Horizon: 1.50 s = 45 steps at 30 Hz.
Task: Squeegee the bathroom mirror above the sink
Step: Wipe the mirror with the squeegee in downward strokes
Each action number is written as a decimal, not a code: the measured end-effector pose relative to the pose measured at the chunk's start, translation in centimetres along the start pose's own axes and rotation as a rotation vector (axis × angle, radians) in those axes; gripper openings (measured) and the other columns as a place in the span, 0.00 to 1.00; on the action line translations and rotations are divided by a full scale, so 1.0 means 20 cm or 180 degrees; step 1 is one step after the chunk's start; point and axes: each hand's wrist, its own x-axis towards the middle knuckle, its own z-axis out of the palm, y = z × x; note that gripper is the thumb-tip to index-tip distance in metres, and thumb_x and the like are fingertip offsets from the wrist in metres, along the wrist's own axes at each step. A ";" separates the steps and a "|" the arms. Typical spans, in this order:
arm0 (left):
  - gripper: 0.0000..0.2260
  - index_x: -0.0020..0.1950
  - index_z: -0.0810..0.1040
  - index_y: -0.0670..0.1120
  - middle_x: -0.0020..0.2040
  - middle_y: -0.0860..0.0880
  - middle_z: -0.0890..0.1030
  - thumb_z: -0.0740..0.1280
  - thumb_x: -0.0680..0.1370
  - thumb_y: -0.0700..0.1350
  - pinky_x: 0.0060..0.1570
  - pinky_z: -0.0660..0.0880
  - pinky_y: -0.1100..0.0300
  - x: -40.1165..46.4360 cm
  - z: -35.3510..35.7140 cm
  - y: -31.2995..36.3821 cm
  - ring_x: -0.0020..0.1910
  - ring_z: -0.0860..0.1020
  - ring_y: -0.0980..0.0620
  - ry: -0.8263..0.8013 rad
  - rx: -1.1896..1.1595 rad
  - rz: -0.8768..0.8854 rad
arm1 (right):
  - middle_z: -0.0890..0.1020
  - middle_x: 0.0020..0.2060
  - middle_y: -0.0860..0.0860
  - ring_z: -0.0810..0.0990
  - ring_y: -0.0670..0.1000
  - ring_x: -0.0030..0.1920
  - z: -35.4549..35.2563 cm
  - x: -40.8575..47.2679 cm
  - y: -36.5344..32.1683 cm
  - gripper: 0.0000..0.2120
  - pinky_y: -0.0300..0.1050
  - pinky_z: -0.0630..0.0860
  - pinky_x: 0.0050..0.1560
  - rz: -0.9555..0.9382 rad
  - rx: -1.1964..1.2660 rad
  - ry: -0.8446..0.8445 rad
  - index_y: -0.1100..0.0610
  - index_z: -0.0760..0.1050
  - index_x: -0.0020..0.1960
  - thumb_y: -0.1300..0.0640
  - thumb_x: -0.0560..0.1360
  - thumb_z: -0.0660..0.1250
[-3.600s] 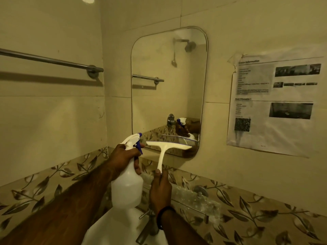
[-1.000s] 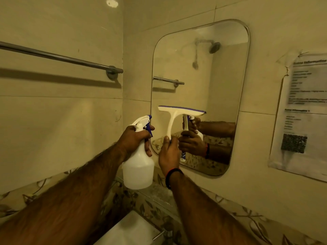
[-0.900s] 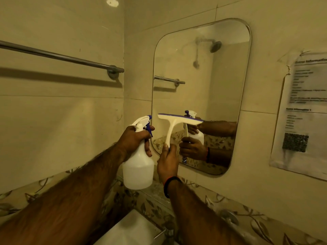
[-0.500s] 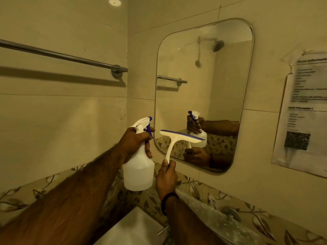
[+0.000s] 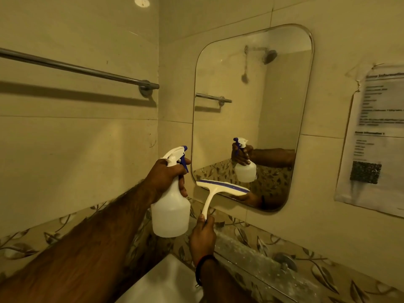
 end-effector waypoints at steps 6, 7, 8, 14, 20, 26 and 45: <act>0.11 0.59 0.77 0.42 0.27 0.40 0.76 0.62 0.78 0.35 0.30 0.81 0.50 -0.03 0.00 0.00 0.23 0.76 0.43 0.0027 -0.0049 0.0001 | 0.82 0.44 0.55 0.81 0.56 0.44 0.00 -0.03 -0.01 0.15 0.54 0.80 0.49 0.0086 -0.0055 0.0026 0.54 0.68 0.62 0.48 0.83 0.51; 0.11 0.59 0.77 0.42 0.28 0.39 0.75 0.62 0.78 0.34 0.30 0.81 0.50 -0.03 0.00 0.00 0.23 0.76 0.43 0.0028 -0.0052 -0.0002 | 0.82 0.45 0.55 0.81 0.56 0.45 0.00 -0.04 -0.01 0.15 0.54 0.80 0.49 0.0102 -0.0084 0.0043 0.54 0.68 0.63 0.48 0.83 0.51; 0.11 0.59 0.77 0.41 0.28 0.39 0.75 0.62 0.78 0.34 0.31 0.81 0.50 -0.04 0.00 0.00 0.23 0.76 0.42 0.0023 -0.0049 0.0000 | 0.82 0.45 0.55 0.81 0.56 0.45 0.00 -0.04 0.00 0.15 0.54 0.80 0.49 0.0115 -0.0108 0.0058 0.55 0.69 0.63 0.48 0.83 0.51; 0.11 0.59 0.77 0.41 0.28 0.39 0.75 0.62 0.78 0.34 0.32 0.81 0.48 -0.04 0.00 0.01 0.23 0.76 0.42 -0.0016 -0.0065 0.0012 | 0.81 0.42 0.55 0.80 0.55 0.43 0.00 -0.07 0.03 0.15 0.47 0.77 0.44 0.0195 -0.0097 0.0174 0.56 0.70 0.61 0.49 0.83 0.52; 0.11 0.59 0.76 0.41 0.27 0.40 0.75 0.61 0.78 0.34 0.32 0.81 0.49 -0.04 0.02 0.00 0.24 0.76 0.42 -0.0041 -0.0013 0.0061 | 0.81 0.43 0.55 0.81 0.56 0.43 0.00 -0.09 0.04 0.14 0.53 0.81 0.47 0.0237 -0.0074 0.0216 0.55 0.70 0.62 0.49 0.82 0.53; 0.11 0.59 0.77 0.43 0.28 0.40 0.76 0.62 0.78 0.35 0.32 0.81 0.49 -0.04 0.03 0.00 0.24 0.76 0.42 -0.0064 -0.0068 0.0021 | 0.80 0.39 0.53 0.79 0.52 0.39 -0.03 -0.12 0.06 0.12 0.46 0.78 0.41 0.0091 -0.0001 0.0115 0.53 0.70 0.60 0.49 0.82 0.53; 0.13 0.54 0.77 0.45 0.33 0.34 0.76 0.61 0.76 0.31 0.29 0.80 0.48 -0.04 0.15 0.09 0.22 0.75 0.41 -0.0206 -0.0219 0.0243 | 0.78 0.37 0.54 0.78 0.55 0.36 -0.44 0.32 -0.96 0.14 0.55 0.79 0.37 -0.1584 0.0241 0.0282 0.54 0.68 0.58 0.46 0.82 0.51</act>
